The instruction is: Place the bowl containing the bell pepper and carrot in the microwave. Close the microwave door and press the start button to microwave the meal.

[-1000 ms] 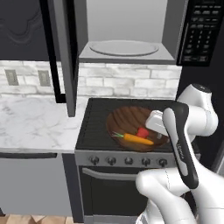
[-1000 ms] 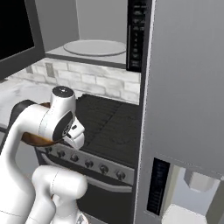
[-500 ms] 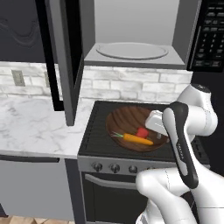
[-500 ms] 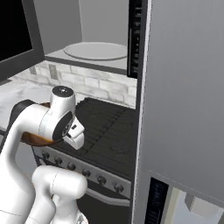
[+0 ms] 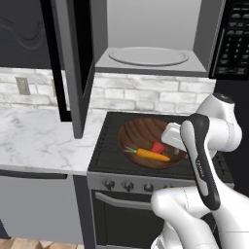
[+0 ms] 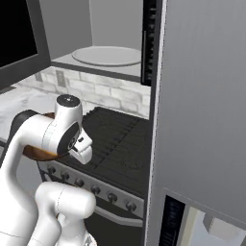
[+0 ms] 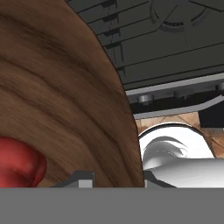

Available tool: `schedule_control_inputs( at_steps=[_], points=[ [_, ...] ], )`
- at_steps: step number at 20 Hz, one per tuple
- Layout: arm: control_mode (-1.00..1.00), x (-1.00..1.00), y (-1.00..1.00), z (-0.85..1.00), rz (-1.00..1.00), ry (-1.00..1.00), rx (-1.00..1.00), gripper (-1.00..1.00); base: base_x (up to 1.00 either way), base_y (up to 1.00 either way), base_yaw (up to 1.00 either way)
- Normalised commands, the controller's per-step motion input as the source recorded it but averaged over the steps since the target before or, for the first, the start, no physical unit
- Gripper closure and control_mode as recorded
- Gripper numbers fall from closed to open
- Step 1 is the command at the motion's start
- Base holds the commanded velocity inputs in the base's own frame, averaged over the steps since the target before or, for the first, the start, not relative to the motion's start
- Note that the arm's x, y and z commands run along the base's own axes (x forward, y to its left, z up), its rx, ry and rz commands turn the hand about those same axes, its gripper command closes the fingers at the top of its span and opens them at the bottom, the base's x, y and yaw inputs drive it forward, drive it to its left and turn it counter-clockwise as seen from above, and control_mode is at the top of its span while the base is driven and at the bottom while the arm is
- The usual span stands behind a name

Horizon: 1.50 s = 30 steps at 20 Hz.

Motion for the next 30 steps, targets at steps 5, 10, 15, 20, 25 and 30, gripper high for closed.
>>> schedule_control_inputs(
  at_steps=[5,10,15,20,25,30],
  points=[
    [1.00,0.00,0.00,0.00,0.00,0.00,0.00,1.00,0.00,0.19,0.00],
    [1.00,0.00,0.00,0.00,0.00,0.00,0.00,1.00,0.00,0.20,-0.01],
    [1.00,0.00,0.00,0.00,0.00,0.00,0.00,1.00,0.00,0.28,-0.05],
    [1.00,0.00,0.00,0.00,0.00,0.00,0.00,1.00,0.00,0.39,-0.12],
    [1.00,0.00,0.00,0.00,0.00,0.00,0.00,1.00,0.00,0.33,-0.14],
    [1.00,0.00,0.00,0.00,0.00,0.00,0.00,1.00,0.00,0.01,-0.17]
  ],
)
